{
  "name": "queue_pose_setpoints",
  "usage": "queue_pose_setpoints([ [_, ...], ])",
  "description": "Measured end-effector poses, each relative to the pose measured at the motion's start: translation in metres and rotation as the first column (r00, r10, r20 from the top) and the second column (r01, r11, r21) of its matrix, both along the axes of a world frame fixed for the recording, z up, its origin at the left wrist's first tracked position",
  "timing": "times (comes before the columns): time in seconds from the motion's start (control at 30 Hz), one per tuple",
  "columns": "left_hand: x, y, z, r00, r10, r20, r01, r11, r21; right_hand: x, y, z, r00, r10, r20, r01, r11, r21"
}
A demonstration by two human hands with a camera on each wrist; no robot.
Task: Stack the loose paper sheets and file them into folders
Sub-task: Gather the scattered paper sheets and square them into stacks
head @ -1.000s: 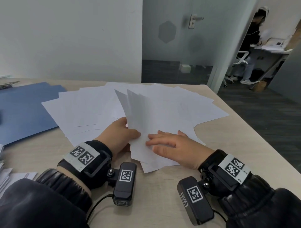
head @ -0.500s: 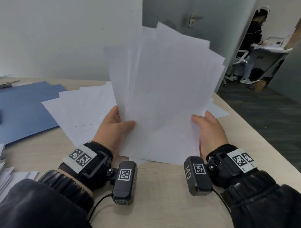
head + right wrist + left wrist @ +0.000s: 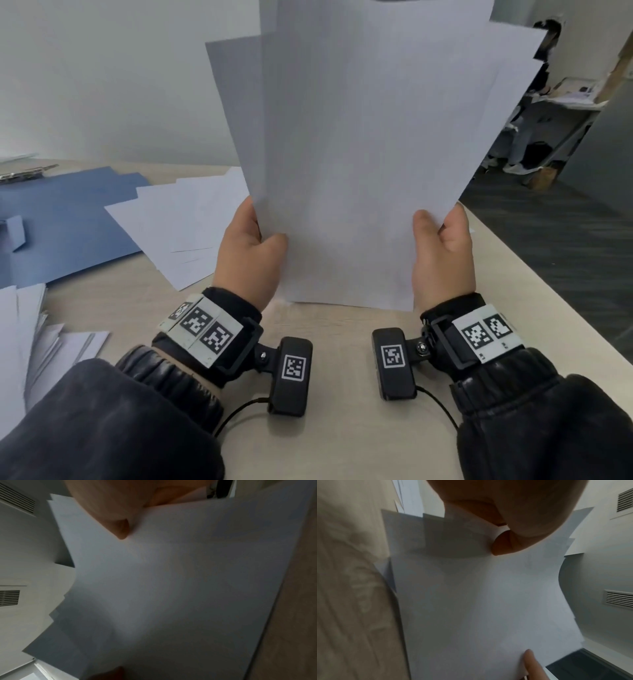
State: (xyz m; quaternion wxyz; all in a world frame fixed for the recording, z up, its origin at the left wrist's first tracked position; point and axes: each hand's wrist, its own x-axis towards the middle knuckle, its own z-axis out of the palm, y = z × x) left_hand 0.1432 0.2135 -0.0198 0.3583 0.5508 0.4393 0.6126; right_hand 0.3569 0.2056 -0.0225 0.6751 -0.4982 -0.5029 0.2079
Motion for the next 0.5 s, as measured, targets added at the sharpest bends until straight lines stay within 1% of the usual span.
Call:
queue_pose_setpoints([
  [0.13, 0.002, -0.015, 0.002, 1.0, -0.005, 0.006, 0.005, 1.0, 0.029, 0.0, -0.017, 0.003, 0.998, -0.045, 0.054, 0.041, 0.996, 0.078],
  [0.23, 0.002, -0.022, 0.003, 0.999, -0.026, 0.039, 0.024, 0.999, 0.046, 0.001, -0.025, 0.003, 0.995, -0.065, 0.08, 0.056, 0.993, 0.101],
  [0.4, 0.002, -0.022, 0.001, 0.991, -0.085, 0.108, 0.078, 0.995, 0.067, 0.0, -0.029, 0.002, 0.99, 0.007, 0.141, -0.018, 0.996, 0.083],
  [0.5, 0.0, -0.018, -0.002, 0.984, -0.077, 0.159, 0.071, 0.997, 0.04, 0.001, -0.027, 0.001, 0.995, 0.06, 0.075, -0.07, 0.987, 0.144],
])
